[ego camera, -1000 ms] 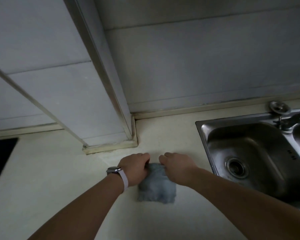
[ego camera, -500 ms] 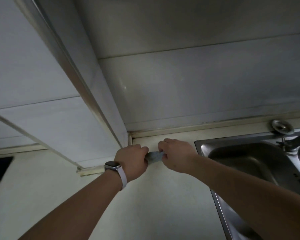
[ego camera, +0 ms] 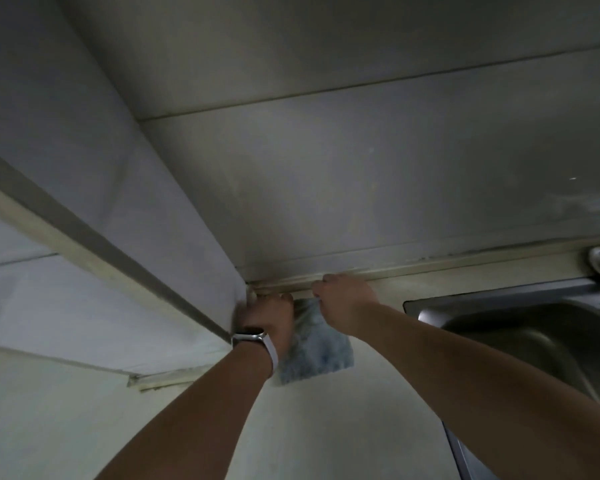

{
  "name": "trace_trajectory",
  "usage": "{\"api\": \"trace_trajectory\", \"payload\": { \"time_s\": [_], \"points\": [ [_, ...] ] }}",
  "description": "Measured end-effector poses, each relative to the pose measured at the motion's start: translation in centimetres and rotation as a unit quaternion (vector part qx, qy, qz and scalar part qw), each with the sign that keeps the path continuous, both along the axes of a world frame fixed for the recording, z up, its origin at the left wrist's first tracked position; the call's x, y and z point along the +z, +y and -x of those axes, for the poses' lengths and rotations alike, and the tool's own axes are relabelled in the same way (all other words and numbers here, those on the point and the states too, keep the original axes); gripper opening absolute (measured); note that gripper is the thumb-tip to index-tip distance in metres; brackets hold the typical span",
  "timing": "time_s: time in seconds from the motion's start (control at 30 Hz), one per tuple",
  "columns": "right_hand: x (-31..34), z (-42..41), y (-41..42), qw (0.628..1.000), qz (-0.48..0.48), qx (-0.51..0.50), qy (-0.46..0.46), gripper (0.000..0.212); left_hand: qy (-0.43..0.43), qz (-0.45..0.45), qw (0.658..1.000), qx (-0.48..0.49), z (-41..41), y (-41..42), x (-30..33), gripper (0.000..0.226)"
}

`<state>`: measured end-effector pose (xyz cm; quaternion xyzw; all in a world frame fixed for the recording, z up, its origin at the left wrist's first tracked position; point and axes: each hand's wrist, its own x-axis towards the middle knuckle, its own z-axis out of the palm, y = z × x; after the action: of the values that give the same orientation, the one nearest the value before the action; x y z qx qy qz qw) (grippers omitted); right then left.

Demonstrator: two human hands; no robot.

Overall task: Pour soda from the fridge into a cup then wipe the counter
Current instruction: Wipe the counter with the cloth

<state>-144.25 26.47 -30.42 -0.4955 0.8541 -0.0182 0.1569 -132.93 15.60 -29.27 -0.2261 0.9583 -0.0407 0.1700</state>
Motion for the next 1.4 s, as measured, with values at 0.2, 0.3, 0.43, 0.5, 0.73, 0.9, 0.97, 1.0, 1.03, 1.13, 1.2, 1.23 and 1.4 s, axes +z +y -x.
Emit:
{"api": "trace_trajectory", "payload": {
  "time_s": [0.2, 0.3, 0.43, 0.5, 0.73, 0.9, 0.97, 1.0, 1.03, 1.13, 1.2, 1.23, 1.4],
  "points": [
    [-2.7, 0.4, -0.3, 1.0, 0.023, -0.018, 0.004, 0.029, 0.009, 0.031, 0.999, -0.008, 1.0, -0.3, -3.0, 0.037],
    [-3.8, 0.1, 0.7, 0.997, 0.065, 0.011, 0.031, 0.036, 0.077, 0.001, 0.996, -0.04, 0.2, 0.2, -3.9, 0.035],
    [-4.6, -0.8, 2.2, 0.996, 0.051, 0.071, 0.022, 0.05, 0.077, -0.04, 0.993, -0.082, -1.1, 0.6, -4.7, 0.042],
    [-5.4, -1.1, 3.4, 0.996, 0.008, 0.092, -0.01, 0.065, 0.049, -0.081, 0.99, -0.101, -1.6, 0.6, -5.3, 0.052],
    [-7.3, -1.8, 4.5, 0.994, -0.044, 0.101, 0.004, 0.088, -0.027, -0.102, 0.991, -0.085, -2.4, 1.0, -7.0, 0.085],
    [-8.2, -2.2, 4.0, 0.996, -0.043, 0.079, 0.019, 0.084, -0.033, -0.093, 0.992, -0.08, -2.2, 1.0, -8.0, 0.083],
    [-7.9, -2.5, 3.6, 0.996, -0.057, 0.071, 0.021, 0.086, -0.032, -0.103, 0.991, -0.074, -2.0, 0.8, -8.1, 0.082],
    [-7.8, -2.6, 3.5, 0.995, -0.066, 0.07, 0.02, 0.088, -0.03, -0.106, 0.991, -0.075, -2.0, 0.7, -8.0, 0.081],
    [-7.6, -2.7, 3.3, 0.994, -0.079, 0.069, 0.02, 0.09, -0.029, -0.105, 0.991, -0.077, -1.9, 0.6, -7.9, 0.081],
    [-6.8, -2.7, 3.2, 0.991, -0.111, 0.068, 0.018, 0.092, -0.024, -0.101, 0.991, -0.089, -2.0, 0.6, -6.6, 0.075],
    [-5.7, -2.7, 3.4, 0.99, -0.126, 0.063, 0.018, 0.086, -0.011, -0.101, 0.99, -0.095, -2.4, 0.7, -5.4, 0.071],
    [-4.8, -2.7, 3.6, 0.989, -0.13, 0.06, 0.024, 0.083, -0.007, -0.102, 0.99, -0.098, -2.6, 0.8, -4.4, 0.07],
    [1.4, -3.2, 5.0, 0.998, -0.051, 0.036, 0.023, 0.068, 0.092, -0.106, 0.97, -0.197, -5.5, 1.6, 1.7, 0.061]
  ]
}}
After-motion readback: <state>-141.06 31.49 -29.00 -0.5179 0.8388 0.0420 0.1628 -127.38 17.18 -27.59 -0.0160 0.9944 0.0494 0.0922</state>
